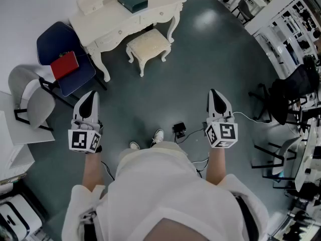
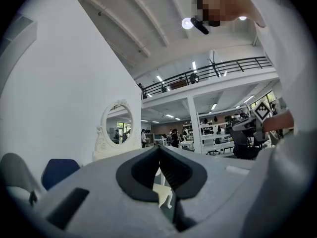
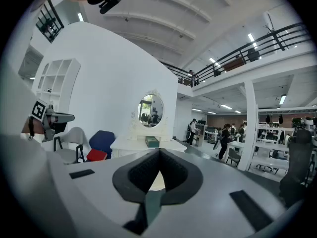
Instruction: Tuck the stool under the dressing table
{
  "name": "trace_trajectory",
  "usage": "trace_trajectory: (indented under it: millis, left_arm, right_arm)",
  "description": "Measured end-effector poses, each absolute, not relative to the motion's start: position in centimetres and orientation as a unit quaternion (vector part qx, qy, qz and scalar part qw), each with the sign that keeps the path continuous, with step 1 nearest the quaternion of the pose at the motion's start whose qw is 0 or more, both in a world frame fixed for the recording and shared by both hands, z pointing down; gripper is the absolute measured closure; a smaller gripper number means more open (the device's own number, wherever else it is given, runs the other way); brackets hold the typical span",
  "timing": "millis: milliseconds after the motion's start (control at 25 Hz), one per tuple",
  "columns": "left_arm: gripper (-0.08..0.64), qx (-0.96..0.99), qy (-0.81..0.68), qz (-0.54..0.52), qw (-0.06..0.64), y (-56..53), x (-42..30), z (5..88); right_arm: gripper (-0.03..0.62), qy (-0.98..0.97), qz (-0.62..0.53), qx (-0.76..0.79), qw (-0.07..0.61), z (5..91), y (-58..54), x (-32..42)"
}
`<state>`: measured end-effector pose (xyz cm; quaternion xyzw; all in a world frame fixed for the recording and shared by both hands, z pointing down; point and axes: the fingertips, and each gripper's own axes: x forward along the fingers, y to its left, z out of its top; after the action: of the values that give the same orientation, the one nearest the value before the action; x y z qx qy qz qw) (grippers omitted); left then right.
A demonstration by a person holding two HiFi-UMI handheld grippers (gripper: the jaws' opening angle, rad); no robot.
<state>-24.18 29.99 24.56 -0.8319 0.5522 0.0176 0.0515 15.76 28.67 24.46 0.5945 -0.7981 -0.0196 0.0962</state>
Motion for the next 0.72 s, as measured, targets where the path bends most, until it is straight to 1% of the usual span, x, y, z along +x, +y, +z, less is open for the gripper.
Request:
trace_trajectory:
  millis: [440, 640, 680, 720]
  left_arm:
    - [0.543, -0.827, 0.560, 0.015, 0.047, 28.6, -21.7, 24.5]
    - [0.529, -0.827, 0.560, 0.022, 0.045, 27.7, -21.8, 24.6]
    - [0.505, -0.825, 0.563, 0.021, 0.045, 27.5, -21.9, 24.7]
    - [0.464, -0.823, 0.566, 0.019, 0.045, 27.3, -22.1, 24.8]
  right_arm:
    - [0.591, -0.816, -0.005, 0.570, 0.092, 24.8, 27.3, 17.4]
    - [0.589, -0.831, 0.013, 0.552, 0.064, 25.0, 26.6, 17.8]
    - [0.566, -0.831, 0.016, 0.553, 0.060, 25.0, 26.4, 18.1]
    - [0.498, -0.831, 0.020, 0.552, 0.060, 25.1, 26.1, 18.4]
